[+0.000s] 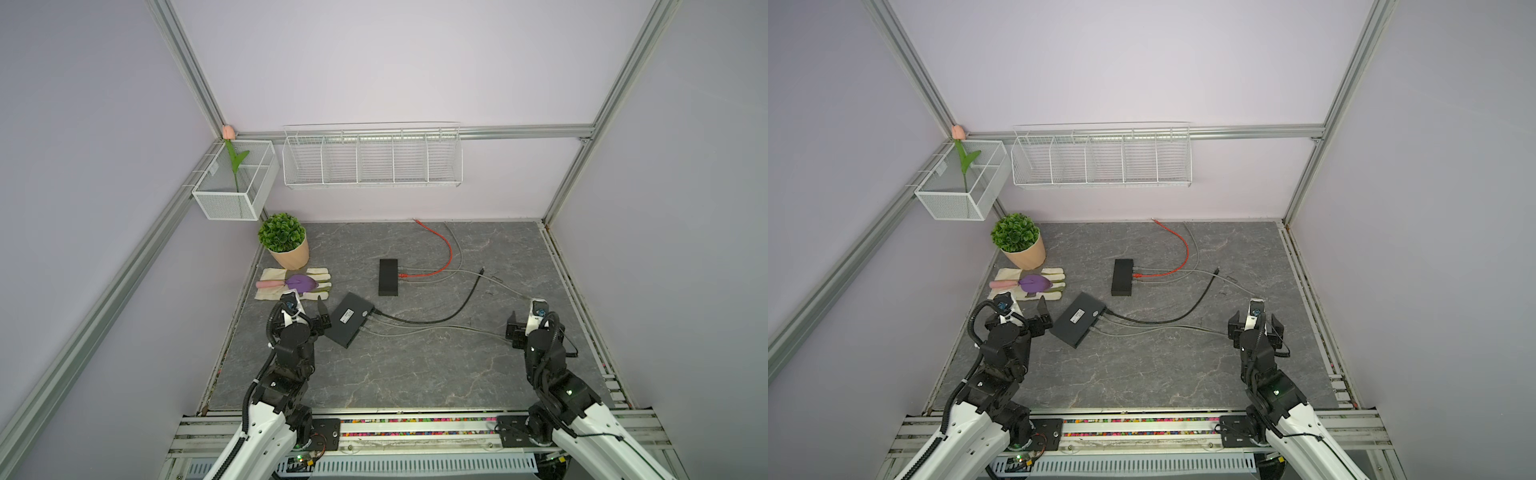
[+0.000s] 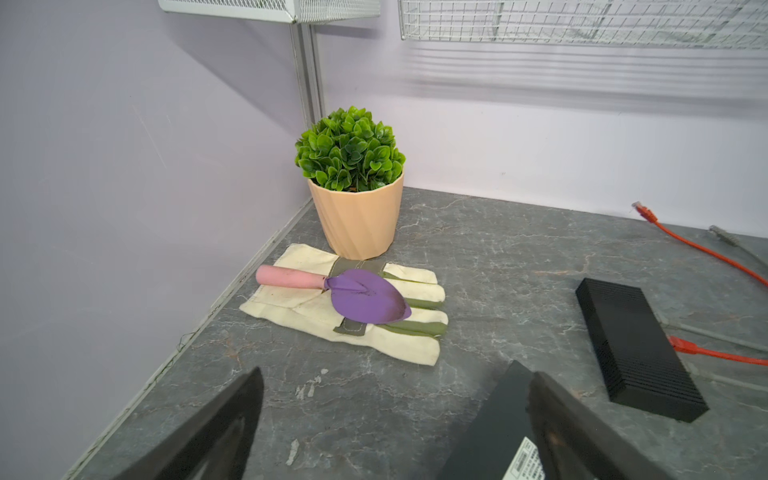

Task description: Insert the plug into the switch port

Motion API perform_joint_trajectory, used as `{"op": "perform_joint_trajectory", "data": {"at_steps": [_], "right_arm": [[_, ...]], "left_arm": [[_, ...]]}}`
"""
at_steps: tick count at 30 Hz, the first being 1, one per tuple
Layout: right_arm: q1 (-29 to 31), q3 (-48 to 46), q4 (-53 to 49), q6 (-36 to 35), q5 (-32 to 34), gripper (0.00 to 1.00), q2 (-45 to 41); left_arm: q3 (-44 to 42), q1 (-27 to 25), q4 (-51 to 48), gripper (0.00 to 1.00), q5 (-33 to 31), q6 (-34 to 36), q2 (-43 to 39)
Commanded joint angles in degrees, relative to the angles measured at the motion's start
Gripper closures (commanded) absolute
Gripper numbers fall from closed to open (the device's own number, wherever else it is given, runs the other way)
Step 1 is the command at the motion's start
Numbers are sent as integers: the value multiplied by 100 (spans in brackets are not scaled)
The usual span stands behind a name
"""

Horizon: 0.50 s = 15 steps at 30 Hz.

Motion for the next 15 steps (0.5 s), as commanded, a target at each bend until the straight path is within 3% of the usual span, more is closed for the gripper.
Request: {"op": "perform_joint_trajectory", "data": {"at_steps": [1, 3, 7, 15], "right_arm": [[42, -177, 333, 82, 164, 10, 122], [35, -229, 524, 87, 161, 11, 338], [35, -122, 631, 110, 174, 11, 810], [38, -85, 672, 125, 199, 12, 983]], "left_arm": [[-344, -39, 297, 0, -351, 84, 96], [-713, -47, 910, 1, -389, 155, 407], [-297, -87, 480, 1, -420, 51, 857], [-368, -104, -135, 1, -344, -31, 17]]}}
